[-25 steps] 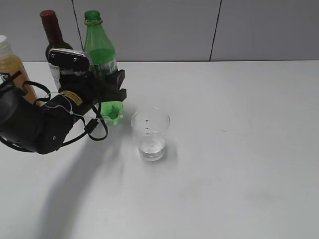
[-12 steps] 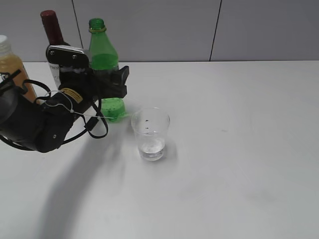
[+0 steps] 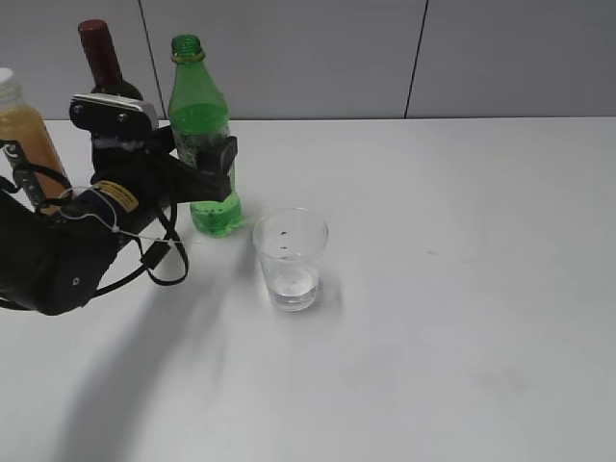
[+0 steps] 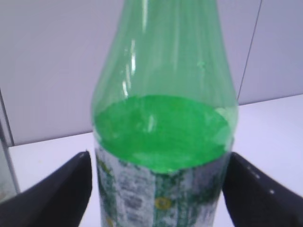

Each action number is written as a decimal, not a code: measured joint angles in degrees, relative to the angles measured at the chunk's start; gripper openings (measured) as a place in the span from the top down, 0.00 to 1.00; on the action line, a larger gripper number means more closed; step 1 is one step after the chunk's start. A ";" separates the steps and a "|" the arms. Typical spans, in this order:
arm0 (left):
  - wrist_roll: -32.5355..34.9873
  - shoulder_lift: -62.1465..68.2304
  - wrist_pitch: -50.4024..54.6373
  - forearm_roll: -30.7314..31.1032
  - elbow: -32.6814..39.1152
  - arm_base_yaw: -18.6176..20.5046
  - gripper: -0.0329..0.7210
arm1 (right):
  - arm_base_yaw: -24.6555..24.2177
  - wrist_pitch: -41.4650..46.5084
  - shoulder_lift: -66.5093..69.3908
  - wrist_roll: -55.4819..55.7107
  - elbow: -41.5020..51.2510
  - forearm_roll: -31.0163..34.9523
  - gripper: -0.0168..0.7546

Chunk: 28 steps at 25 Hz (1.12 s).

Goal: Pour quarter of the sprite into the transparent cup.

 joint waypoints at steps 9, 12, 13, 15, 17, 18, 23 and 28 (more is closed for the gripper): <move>0.05 -7.42 2.09 3.21 7.82 0.00 0.09 | 0.00 0.00 0.00 0.00 0.00 0.00 0.21; 0.20 -10.99 6.83 2.93 9.47 0.00 0.10 | 0.00 0.00 0.00 0.00 0.00 0.00 0.21; 0.61 -12.51 8.83 2.79 9.62 0.00 0.10 | 0.00 0.00 0.00 0.00 0.00 0.00 0.21; 1.82 -15.63 14.06 2.50 9.70 0.00 0.11 | 0.00 0.00 0.00 0.00 0.00 0.00 0.21; 3.20 -19.20 19.32 2.50 9.74 0.19 0.12 | 0.00 0.00 0.00 0.06 0.00 0.00 0.21; 3.47 -20.63 22.00 2.50 9.74 0.64 0.12 | 0.00 0.00 0.00 0.06 0.00 0.00 0.21; 4.06 -28.44 40.27 2.55 7.23 6.30 0.13 | 0.00 0.00 0.00 0.06 0.00 0.00 0.21; 4.11 -33.15 66.78 3.71 -2.03 13.44 0.15 | 0.00 0.00 0.00 0.06 0.00 0.00 0.21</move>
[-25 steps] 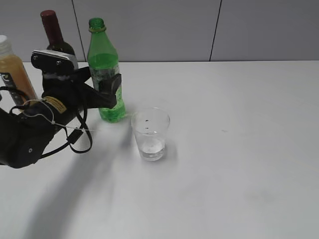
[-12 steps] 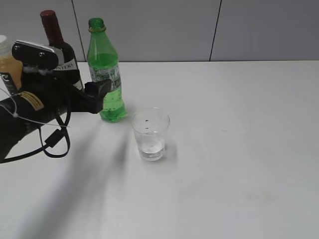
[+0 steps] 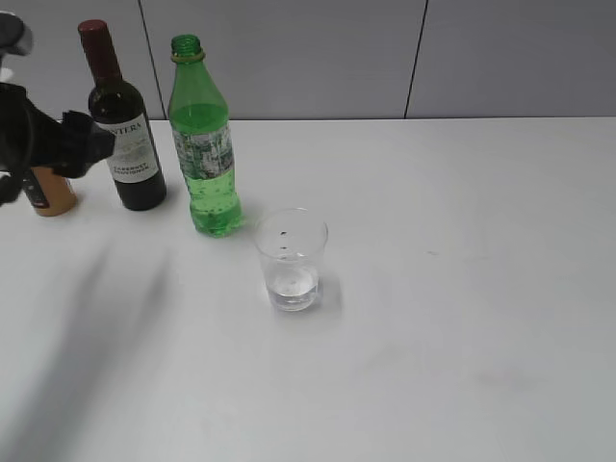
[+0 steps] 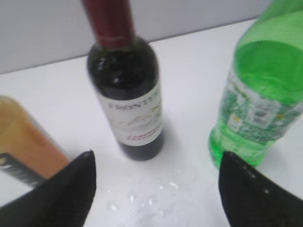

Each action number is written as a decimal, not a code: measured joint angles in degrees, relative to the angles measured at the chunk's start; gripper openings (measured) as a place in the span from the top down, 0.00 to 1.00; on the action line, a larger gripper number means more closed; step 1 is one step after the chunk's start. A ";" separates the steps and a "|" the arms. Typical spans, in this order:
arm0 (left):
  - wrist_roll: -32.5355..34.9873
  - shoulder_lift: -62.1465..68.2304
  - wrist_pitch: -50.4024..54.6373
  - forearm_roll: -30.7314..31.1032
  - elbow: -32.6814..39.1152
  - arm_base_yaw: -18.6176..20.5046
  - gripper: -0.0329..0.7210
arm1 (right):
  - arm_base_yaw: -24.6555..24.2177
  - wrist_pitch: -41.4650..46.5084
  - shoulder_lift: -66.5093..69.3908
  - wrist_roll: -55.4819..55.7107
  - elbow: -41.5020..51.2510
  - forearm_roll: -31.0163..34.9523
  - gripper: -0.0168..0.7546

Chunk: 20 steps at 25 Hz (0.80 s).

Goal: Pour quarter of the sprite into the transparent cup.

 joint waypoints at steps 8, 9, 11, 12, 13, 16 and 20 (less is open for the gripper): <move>0.00 -1.26 38.20 3.56 -18.96 4.86 0.17 | 0.00 0.00 0.00 0.00 0.00 0.05 0.21; 0.00 -1.32 41.40 3.55 -20.54 5.23 0.17 | 0.00 0.00 0.00 0.00 0.00 0.05 0.21; 0.00 -1.37 46.22 3.61 -23.81 6.13 0.18 | 0.00 0.00 0.00 0.00 0.00 0.05 0.21; 0.00 -1.37 48.70 3.61 -25.17 6.46 0.18 | 0.00 0.00 0.00 0.00 0.00 0.05 0.21; 0.01 -1.37 51.18 3.61 -26.18 6.86 0.18 | 0.00 0.00 0.00 0.00 0.00 0.05 0.21; 0.06 -1.37 57.99 3.61 -28.48 7.96 0.18 | 0.00 0.00 0.00 0.00 0.00 0.05 0.21; 0.17 -1.68 65.76 3.67 -28.85 8.51 0.18 | 0.00 0.00 0.00 0.00 0.00 0.05 0.21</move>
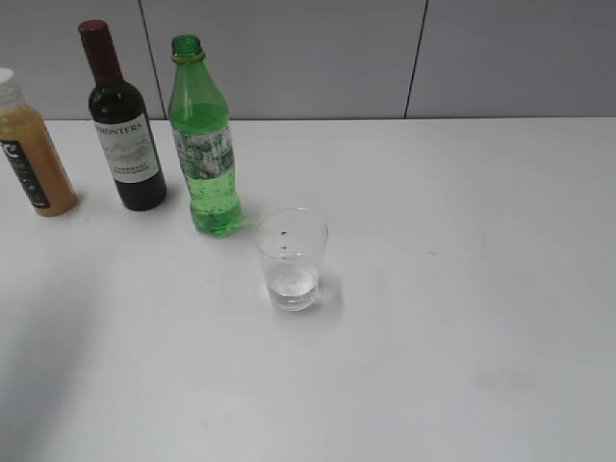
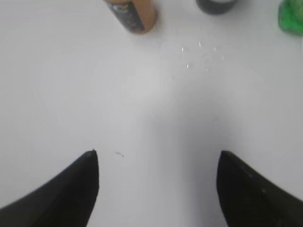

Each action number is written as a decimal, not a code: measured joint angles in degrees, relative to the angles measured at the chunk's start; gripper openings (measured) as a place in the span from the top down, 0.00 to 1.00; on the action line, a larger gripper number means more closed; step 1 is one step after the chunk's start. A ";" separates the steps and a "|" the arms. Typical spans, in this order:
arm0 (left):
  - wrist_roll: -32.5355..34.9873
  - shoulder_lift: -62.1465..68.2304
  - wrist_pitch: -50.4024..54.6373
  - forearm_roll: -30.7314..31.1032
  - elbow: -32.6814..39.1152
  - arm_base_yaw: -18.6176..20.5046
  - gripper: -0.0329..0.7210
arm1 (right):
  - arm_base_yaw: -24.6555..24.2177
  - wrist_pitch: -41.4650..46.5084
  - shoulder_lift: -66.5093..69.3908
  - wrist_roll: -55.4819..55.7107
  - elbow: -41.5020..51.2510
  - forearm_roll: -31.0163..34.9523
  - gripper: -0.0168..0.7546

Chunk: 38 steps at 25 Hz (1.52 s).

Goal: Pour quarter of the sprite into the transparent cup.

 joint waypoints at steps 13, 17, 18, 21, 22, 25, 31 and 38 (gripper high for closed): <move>0.02 -15.18 1.00 -3.32 9.48 0.07 0.18 | 0.00 0.00 0.00 -0.06 0.00 0.11 0.21; 0.02 -21.21 -0.36 -3.48 18.12 0.07 0.18 | 0.00 0.00 0.00 -0.06 0.00 0.11 0.21; 0.02 -22.75 -0.86 -3.48 20.08 0.07 0.18 | 0.00 0.00 0.00 -0.06 0.00 0.11 0.21; 0.02 -27.00 -1.42 -3.48 26.70 0.07 0.18 | 0.00 0.00 0.00 -0.06 0.00 0.11 0.21; 0.02 -28.55 -1.61 -3.54 28.91 0.07 0.18 | 0.00 0.00 0.00 -0.06 0.00 0.11 0.21; 0.02 -33.15 -2.27 -3.54 34.47 0.07 0.18 | 0.00 0.00 0.00 -0.06 0.00 0.11 0.21; 0.06 -43.02 -2.44 -3.54 41.28 0.07 0.18 | 0.00 0.00 0.00 -0.06 0.00 0.11 0.21; 0.01 -55.09 -3.86 -3.54 42.33 0.07 0.18 | 0.00 -0.05 0.00 -0.06 0.00 0.11 0.21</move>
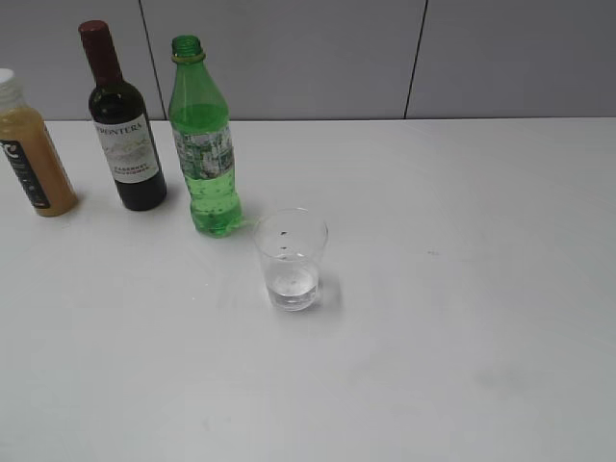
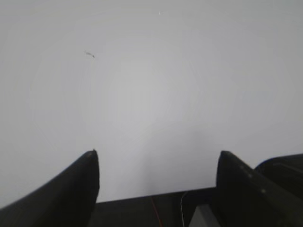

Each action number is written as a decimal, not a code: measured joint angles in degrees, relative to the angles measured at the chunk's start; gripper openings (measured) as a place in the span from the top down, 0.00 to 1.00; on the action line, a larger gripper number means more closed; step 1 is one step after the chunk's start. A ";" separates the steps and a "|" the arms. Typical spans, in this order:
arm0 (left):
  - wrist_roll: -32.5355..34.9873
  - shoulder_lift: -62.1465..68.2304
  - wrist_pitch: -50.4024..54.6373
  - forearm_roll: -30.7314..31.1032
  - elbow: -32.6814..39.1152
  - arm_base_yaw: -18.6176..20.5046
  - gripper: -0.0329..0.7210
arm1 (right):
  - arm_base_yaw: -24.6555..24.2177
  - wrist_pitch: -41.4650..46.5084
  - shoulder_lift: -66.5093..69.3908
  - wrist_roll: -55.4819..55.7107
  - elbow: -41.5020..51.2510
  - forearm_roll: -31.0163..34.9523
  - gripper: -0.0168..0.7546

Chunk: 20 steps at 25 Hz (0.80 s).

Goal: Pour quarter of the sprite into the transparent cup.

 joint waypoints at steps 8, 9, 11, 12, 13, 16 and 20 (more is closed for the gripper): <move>-1.28 -13.38 -4.35 -0.05 2.31 0.00 0.18 | 0.00 0.00 0.00 0.00 0.00 0.00 0.21; -1.50 -14.76 -4.56 -0.05 2.58 0.00 0.18 | 0.00 0.00 0.00 0.00 0.00 0.00 0.21; -1.68 -17.06 -4.84 -0.05 2.74 0.00 0.18 | 0.00 0.00 0.00 0.00 0.00 0.00 0.21; -1.72 -18.16 -4.97 -0.05 2.74 0.00 0.18 | 0.00 0.00 0.00 0.00 0.00 0.00 0.21; -1.72 -19.22 -5.10 -0.05 2.74 0.00 0.18 | 0.00 0.00 0.00 0.00 0.00 0.00 0.21; -1.91 -22.17 -5.17 -0.05 2.74 0.00 0.18 | 0.00 0.00 0.00 0.00 0.00 0.00 0.21; -1.97 -26.02 -5.21 -0.05 2.74 0.00 0.18 | 0.00 0.00 0.00 0.00 0.00 0.04 0.21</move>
